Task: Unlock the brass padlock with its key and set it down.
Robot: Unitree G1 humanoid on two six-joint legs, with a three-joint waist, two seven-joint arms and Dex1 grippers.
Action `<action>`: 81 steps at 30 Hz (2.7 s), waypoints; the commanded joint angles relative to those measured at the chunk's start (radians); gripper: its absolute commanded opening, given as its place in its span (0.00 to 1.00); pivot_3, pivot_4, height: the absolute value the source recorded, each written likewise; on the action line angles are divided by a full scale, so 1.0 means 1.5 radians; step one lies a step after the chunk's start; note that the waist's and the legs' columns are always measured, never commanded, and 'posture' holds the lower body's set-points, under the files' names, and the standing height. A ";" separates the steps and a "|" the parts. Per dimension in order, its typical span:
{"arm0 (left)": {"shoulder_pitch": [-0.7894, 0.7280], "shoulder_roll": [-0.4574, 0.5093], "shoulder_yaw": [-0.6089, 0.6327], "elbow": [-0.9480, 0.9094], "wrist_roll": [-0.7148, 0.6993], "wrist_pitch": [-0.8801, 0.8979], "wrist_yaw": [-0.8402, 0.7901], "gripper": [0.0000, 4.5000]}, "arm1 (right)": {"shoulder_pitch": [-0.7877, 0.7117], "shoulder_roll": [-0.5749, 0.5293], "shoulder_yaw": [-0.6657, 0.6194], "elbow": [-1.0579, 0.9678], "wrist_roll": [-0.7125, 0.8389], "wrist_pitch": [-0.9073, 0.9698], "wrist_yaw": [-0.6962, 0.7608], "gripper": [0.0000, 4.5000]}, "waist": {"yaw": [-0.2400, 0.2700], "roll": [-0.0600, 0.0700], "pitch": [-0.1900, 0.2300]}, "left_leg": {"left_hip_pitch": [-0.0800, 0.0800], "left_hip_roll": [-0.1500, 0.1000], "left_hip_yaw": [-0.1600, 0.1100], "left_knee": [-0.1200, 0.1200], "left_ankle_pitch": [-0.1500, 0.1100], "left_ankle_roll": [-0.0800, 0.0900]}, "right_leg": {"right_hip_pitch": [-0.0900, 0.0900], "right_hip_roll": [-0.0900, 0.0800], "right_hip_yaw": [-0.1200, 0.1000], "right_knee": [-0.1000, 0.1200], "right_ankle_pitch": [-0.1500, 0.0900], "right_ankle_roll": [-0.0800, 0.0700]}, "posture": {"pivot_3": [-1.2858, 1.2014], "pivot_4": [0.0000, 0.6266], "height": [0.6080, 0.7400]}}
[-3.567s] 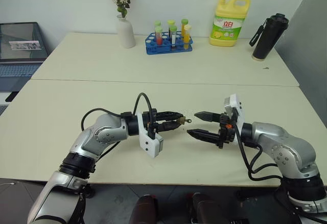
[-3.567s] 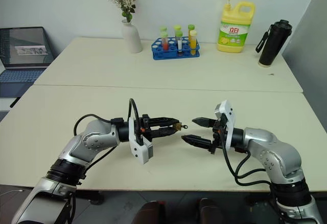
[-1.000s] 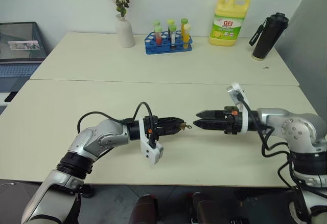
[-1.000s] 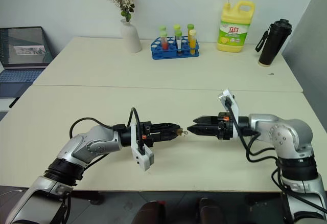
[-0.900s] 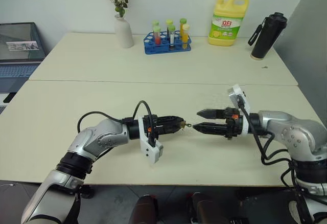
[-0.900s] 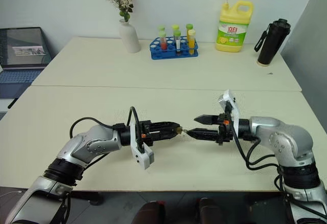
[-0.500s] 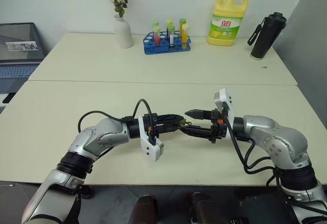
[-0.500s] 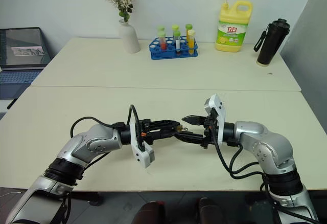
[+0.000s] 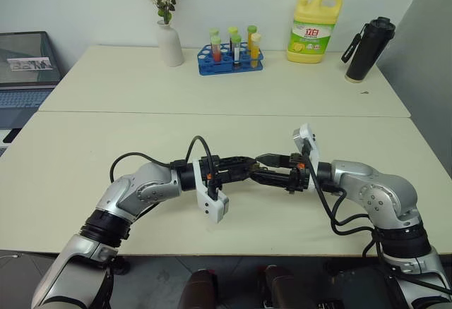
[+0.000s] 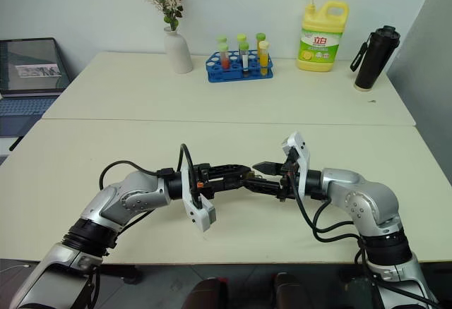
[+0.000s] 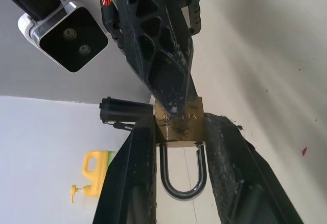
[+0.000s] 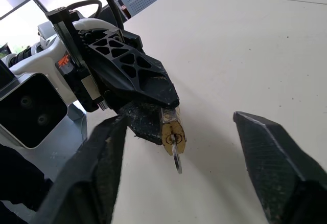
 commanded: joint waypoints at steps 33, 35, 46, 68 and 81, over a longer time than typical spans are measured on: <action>0.140 0.084 0.011 -0.140 -0.260 0.125 -0.144 0.77 | -0.051 -0.025 -0.005 0.041 -0.018 -0.037 0.054 0.03 | -0.007 0.000 0.000 | 0.000 0.000 0.000 0.000 0.000 0.000 | 0.000 0.000 0.000 0.000 0.000 0.000 | 0.52 0.24 1.00; 0.162 0.092 0.028 -0.185 -0.323 0.169 -0.159 0.68 | -0.054 -0.027 -0.002 0.050 -0.026 -0.047 0.059 0.03 | -0.007 0.000 0.000 | 0.000 0.000 0.000 0.000 0.000 0.000 | 0.000 0.000 0.000 0.000 0.000 0.001 | 0.52 0.24 1.00; 0.129 0.051 0.143 -0.267 -0.551 0.527 -0.175 0.00 | -0.060 -0.035 0.006 0.055 -0.047 -0.076 0.095 0.03 | -0.007 0.000 0.000 | 0.000 0.000 -0.001 0.000 0.000 0.000 | 0.000 0.001 0.000 0.000 -0.001 0.001 | 0.52 0.24 1.00; 0.020 -0.076 0.092 -0.129 -0.602 0.715 -0.429 0.00 | -0.062 -0.053 -0.020 -0.008 0.037 -0.007 0.111 0.03 | -0.009 0.000 0.000 | 0.000 0.000 -0.001 0.000 0.000 0.000 | 0.000 0.004 0.000 0.000 -0.001 0.001 | 0.52 0.24 1.00; 0.060 -0.068 0.113 -0.222 -0.638 0.810 -0.439 0.00 | -0.069 -0.057 -0.017 0.010 0.031 -0.011 0.108 0.03 | -0.008 0.000 0.000 | 0.000 0.000 -0.001 0.000 0.000 0.000 | 0.000 0.004 0.000 0.000 -0.001 0.001 | 0.52 0.24 1.00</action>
